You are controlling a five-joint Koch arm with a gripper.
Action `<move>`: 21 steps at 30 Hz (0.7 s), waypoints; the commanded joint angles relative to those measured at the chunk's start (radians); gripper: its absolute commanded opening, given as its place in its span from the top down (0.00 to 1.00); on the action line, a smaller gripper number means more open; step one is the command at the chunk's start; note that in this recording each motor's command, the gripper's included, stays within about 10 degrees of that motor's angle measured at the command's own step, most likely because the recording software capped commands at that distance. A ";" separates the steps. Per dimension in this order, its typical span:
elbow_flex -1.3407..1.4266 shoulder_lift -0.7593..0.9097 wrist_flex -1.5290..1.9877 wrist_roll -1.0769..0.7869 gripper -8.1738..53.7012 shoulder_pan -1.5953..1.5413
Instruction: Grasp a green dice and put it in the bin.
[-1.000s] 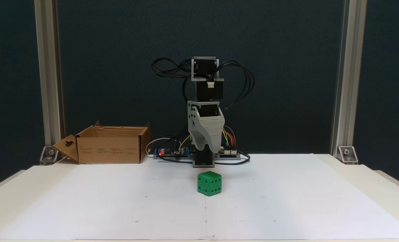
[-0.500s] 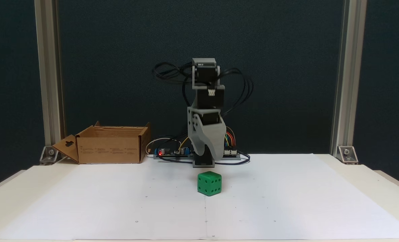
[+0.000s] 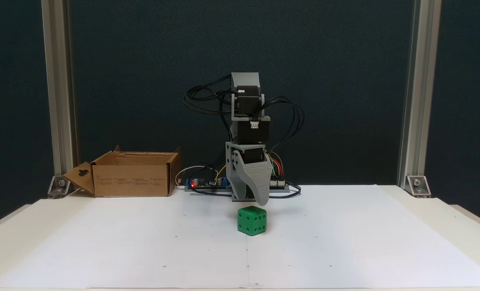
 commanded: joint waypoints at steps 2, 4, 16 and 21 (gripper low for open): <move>-0.009 0.003 -0.008 -0.098 0.16 -0.011; -0.009 0.002 -0.008 -0.098 0.16 -0.009; -0.009 0.002 -0.029 -0.098 0.16 -0.006; -0.005 -0.003 -0.060 -0.097 0.16 -0.009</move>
